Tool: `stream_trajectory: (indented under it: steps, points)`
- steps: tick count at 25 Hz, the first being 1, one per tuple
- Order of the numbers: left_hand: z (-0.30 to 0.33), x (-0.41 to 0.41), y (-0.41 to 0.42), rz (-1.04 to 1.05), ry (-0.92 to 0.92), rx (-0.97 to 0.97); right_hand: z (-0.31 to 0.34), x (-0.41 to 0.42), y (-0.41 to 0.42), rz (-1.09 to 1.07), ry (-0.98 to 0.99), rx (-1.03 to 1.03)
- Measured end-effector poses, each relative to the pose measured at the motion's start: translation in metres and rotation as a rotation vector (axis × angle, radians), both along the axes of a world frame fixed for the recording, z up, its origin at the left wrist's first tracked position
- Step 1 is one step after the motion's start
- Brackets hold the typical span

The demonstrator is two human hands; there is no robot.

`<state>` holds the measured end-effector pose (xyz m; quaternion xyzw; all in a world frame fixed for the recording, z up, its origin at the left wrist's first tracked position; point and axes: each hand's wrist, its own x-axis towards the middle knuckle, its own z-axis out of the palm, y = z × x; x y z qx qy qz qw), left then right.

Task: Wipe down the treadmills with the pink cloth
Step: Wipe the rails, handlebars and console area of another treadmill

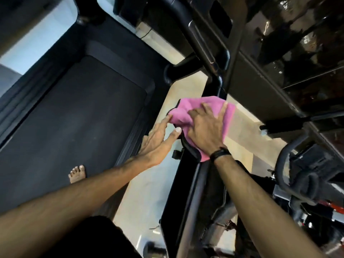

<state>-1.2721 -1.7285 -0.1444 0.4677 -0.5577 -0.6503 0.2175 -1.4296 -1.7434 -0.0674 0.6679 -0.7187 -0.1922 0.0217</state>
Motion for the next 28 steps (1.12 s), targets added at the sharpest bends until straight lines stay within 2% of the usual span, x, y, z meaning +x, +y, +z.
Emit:
stream_trajectory:
  steps: [5,10,13,17,23,28]
  points:
    - [0.027,0.000,0.027,0.069,-0.111,-0.150,-0.009,0.019,0.059,-0.072,-0.258,-0.170]
    - [0.036,0.008,0.087,0.190,-0.216,-0.199,-0.013,0.056,0.130,-0.055,-0.349,-0.239]
    - [0.037,0.016,0.126,0.189,-0.327,-0.174,-0.014,0.077,0.171,-0.040,-0.375,-0.276]
    - [0.036,0.032,0.155,0.144,-0.385,-0.099,-0.019,0.097,0.207,-0.007,-0.329,-0.303]
    - [0.042,0.030,0.137,0.166,-0.362,-0.158,-0.029,0.090,0.194,-0.041,-0.366,-0.337]
    - [0.031,0.019,0.095,0.182,-0.321,-0.173,-0.037,0.062,0.146,0.016,-0.374,-0.419]
